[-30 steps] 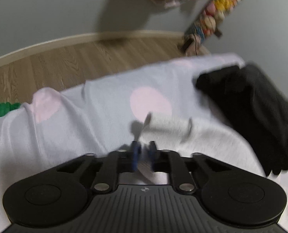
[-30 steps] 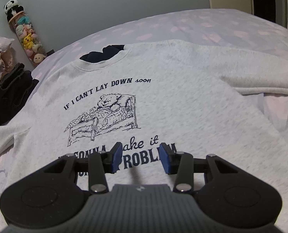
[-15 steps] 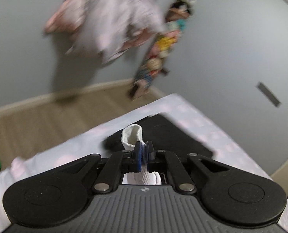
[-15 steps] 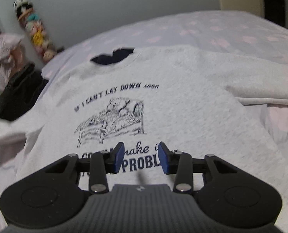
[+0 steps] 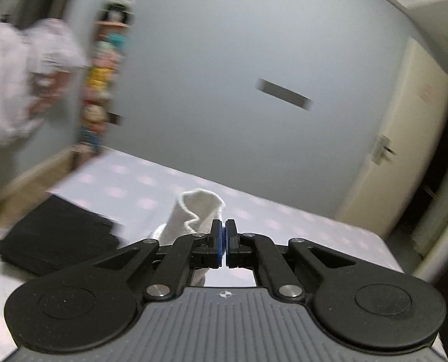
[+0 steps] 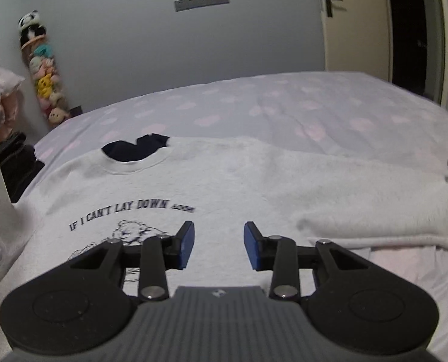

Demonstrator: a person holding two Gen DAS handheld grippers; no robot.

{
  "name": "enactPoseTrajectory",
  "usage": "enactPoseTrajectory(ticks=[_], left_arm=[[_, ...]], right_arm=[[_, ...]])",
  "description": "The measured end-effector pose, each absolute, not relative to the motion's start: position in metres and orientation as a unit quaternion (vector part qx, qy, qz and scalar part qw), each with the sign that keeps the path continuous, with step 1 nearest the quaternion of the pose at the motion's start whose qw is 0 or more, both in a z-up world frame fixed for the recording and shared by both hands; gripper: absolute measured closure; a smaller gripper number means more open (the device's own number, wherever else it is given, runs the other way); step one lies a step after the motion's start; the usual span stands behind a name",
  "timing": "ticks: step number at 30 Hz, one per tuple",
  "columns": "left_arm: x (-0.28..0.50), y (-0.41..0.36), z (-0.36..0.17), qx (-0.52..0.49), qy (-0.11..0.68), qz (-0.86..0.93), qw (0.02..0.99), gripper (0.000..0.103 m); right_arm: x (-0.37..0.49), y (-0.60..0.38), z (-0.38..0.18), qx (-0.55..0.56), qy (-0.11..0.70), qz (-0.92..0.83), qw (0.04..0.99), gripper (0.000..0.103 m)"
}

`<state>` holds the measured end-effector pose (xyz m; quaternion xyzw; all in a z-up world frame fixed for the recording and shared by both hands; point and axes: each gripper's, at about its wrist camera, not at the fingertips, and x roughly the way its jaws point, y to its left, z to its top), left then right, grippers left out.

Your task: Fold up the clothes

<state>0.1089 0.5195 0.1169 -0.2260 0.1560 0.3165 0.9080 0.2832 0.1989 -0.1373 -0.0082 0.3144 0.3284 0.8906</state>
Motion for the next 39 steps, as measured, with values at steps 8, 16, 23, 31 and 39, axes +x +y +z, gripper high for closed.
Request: enactPoseTrajectory(ticks=[8,16,23,31,39], left_arm=[[0.245,0.455,0.033,-0.231,0.244,0.2,0.92,0.101],[0.319,0.445,-0.083,-0.278,0.341,0.144,0.886,0.101],[0.327,0.434,-0.134,-0.221,0.443,0.128,0.859,0.077],[0.24,0.439,-0.107,-0.106,0.438,0.189,0.873,0.053],[0.119,0.441,-0.14,0.049,0.465,0.307,0.829,0.05]], right_arm=[[0.317,0.179,-0.148,0.063,0.343,0.294,0.89,0.065],[0.337,0.18,-0.164,0.092,0.371,0.283,0.879,0.065],[0.344,0.184,-0.175,0.109,0.391,0.288,0.867,0.065],[0.347,0.184,-0.177,0.149,0.405,0.305,0.849,0.064],[0.342,0.206,-0.174,0.133,0.404,0.329,0.843,0.063]])
